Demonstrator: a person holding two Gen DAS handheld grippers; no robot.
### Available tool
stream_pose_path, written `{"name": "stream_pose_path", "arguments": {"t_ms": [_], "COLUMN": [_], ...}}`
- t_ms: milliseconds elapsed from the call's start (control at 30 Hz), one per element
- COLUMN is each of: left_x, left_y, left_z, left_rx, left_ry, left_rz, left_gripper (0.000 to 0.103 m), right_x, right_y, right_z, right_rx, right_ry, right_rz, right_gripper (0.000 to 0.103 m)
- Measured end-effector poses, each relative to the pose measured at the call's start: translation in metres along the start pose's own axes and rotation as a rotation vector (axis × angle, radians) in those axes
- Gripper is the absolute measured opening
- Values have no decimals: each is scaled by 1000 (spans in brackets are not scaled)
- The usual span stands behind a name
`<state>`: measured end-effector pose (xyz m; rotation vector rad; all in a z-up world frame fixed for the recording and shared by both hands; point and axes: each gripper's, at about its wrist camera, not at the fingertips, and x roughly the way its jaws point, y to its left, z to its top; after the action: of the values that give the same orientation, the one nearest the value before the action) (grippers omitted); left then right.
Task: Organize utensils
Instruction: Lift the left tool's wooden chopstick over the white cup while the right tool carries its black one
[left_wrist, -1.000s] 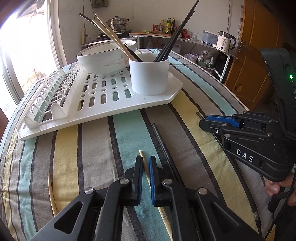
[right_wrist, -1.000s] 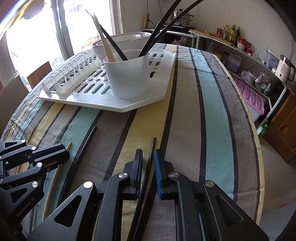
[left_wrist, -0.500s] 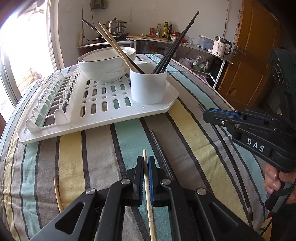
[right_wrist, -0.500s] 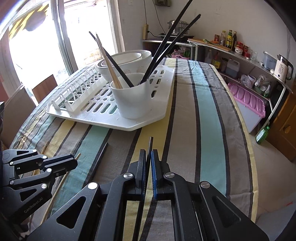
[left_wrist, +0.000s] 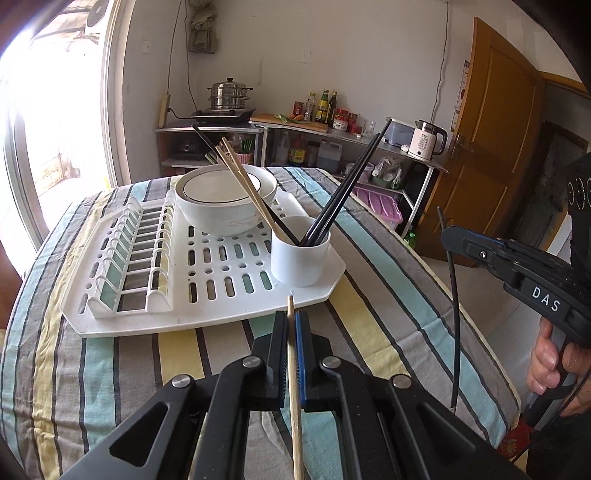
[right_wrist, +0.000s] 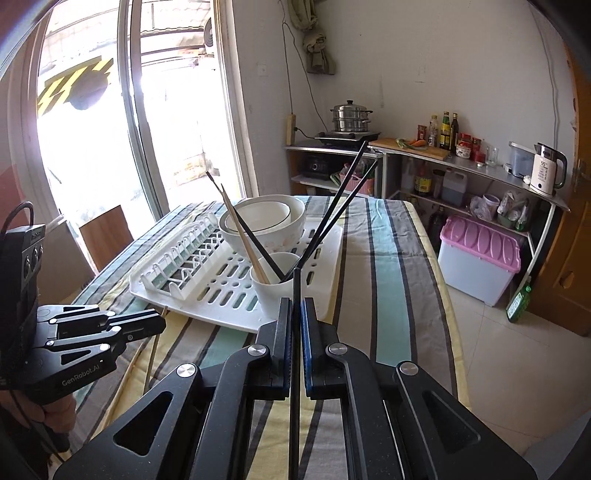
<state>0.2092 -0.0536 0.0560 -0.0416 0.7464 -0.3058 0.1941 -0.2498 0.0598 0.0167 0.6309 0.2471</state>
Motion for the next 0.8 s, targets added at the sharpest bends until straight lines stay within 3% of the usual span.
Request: {"name": "stream_pose_path", "arguments": {"t_ms": [400, 800], "left_x": [-41, -52], "left_y": [2, 3], "left_z": [11, 19], "left_rx": [9, 15], "left_ry": [-91, -116], "left_rz": [-16, -17], "left_gripper": [4, 3], "right_x": [-26, -39], "right_y": [7, 8], "right_z": [10, 15], "right_rx": [1, 11], "right_ry": [-86, -134], "right_rz": [1, 0], "right_gripper": [4, 4]}}
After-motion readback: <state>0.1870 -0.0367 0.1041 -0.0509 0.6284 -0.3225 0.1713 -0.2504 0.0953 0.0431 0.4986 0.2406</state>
